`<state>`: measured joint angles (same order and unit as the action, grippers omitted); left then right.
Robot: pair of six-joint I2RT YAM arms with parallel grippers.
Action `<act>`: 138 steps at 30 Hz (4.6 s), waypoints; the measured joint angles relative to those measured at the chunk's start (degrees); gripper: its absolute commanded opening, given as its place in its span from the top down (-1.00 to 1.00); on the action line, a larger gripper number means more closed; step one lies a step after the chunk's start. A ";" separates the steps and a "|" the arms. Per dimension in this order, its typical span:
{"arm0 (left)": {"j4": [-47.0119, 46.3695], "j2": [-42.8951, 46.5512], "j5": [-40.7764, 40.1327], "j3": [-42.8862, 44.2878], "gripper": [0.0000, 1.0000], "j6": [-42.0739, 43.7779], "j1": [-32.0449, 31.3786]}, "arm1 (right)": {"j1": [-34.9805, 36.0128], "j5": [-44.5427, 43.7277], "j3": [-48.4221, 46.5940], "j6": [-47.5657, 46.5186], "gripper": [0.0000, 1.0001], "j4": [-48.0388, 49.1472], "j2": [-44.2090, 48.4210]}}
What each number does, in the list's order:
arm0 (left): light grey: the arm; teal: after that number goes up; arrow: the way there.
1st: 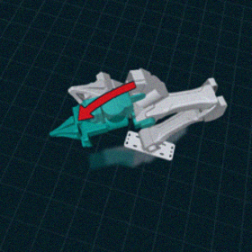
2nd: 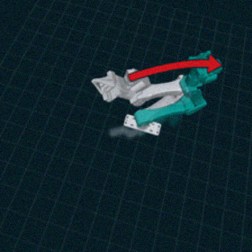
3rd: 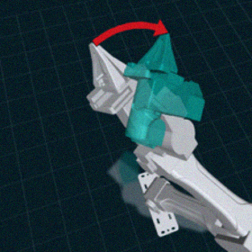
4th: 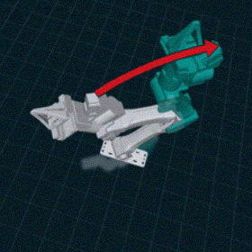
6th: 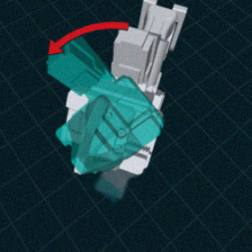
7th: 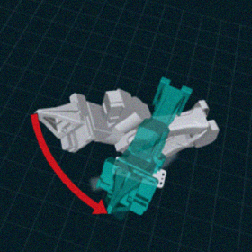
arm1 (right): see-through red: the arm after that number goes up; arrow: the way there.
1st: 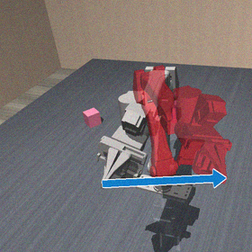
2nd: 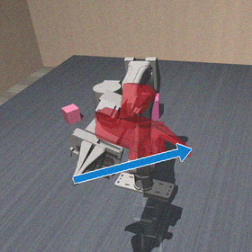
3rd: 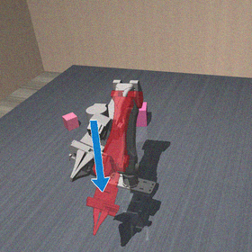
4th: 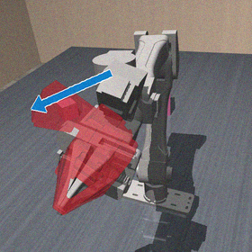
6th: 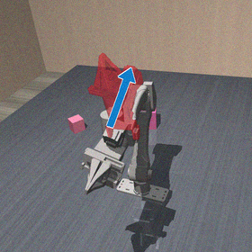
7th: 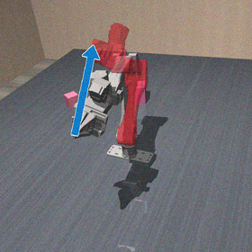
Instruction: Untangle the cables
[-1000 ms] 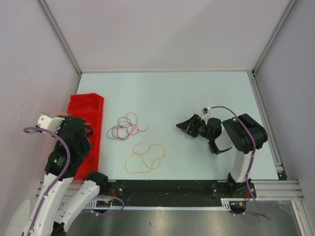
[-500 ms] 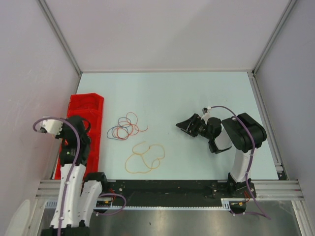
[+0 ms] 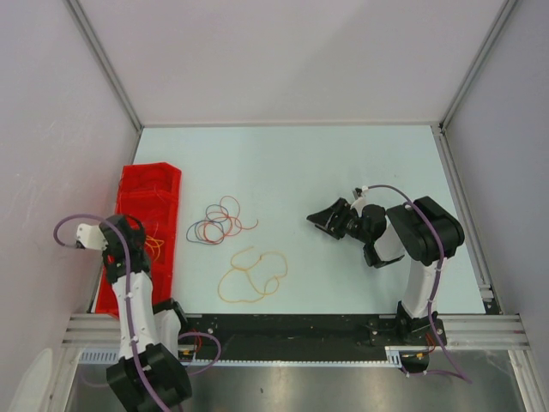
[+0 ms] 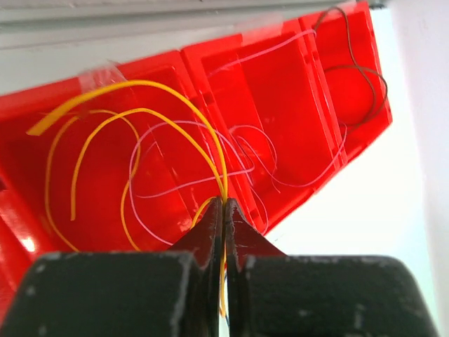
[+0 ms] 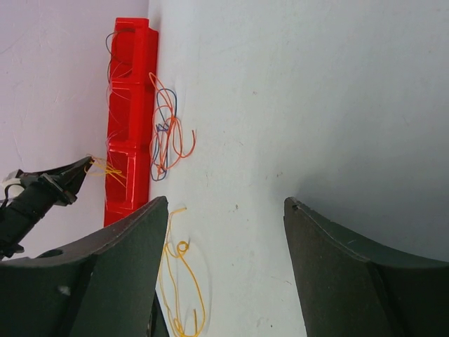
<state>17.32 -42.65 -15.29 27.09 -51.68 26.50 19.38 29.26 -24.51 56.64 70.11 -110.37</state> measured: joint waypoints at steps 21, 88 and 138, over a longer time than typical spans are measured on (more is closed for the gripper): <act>0.02 1.51 6.91 -1.42 -0.50 -0.81 0.11 | -0.26 1.73 -1.03 0.35 -0.46 1.88 -1.70; 20.00 -30.77 -6.88 15.93 -1.00 7.41 -90.20 | -0.55 1.86 -1.11 1.86 -0.44 2.84 -2.47; 2.43 -40.81 -15.41 10.99 0.99 1.95 -89.74 | -1.18 3.58 -1.25 2.91 -0.44 4.74 -3.76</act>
<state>19.75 -83.46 -30.70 38.09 -49.74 -63.24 18.20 32.84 -25.76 59.55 74.85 -114.13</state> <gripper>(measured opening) 0.379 0.707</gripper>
